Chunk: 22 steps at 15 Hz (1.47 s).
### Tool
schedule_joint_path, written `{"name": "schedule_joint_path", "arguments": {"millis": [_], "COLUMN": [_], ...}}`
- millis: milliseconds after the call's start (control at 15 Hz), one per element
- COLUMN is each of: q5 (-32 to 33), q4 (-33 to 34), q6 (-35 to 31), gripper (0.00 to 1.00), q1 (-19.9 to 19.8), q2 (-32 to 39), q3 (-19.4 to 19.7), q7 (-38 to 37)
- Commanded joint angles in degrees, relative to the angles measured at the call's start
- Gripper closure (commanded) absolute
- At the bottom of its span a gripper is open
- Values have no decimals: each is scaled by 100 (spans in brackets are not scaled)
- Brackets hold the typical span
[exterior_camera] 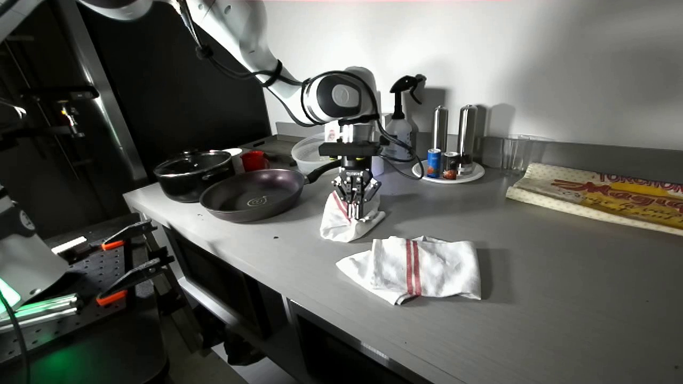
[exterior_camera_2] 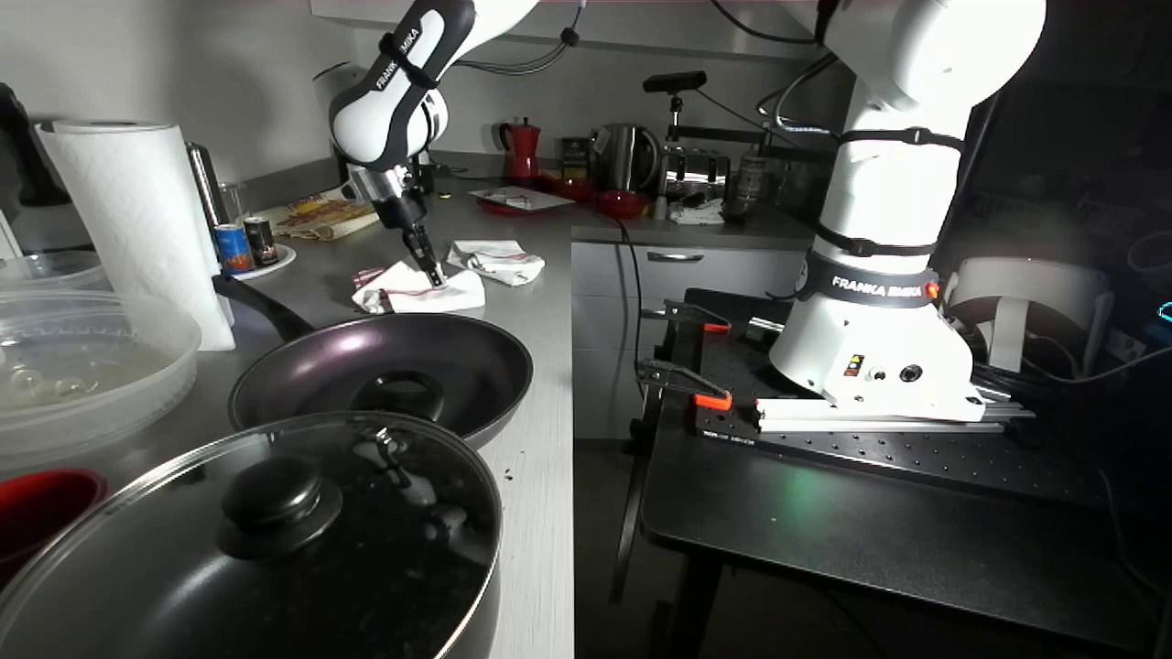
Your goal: Use the towel to wipe the pan
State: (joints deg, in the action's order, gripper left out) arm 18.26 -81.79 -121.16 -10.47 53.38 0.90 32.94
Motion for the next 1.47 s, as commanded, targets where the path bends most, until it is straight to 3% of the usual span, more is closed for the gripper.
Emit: {"name": "schedule_joint_path", "arguments": {"millis": [0,667,1067,1400], "q5": [-33,5,383,897], "q4": [-839,-3535,-4841,-5670], "q6": [-235,-1158,-1600,-1725], "gripper": [96,96,96,96], "q1": [56,98,639,1271], "q2": [-781,-3467,-4609,-5167], "q3": [29,-3,-67,-382], "q7": [-163,-178,-689,-1554]}}
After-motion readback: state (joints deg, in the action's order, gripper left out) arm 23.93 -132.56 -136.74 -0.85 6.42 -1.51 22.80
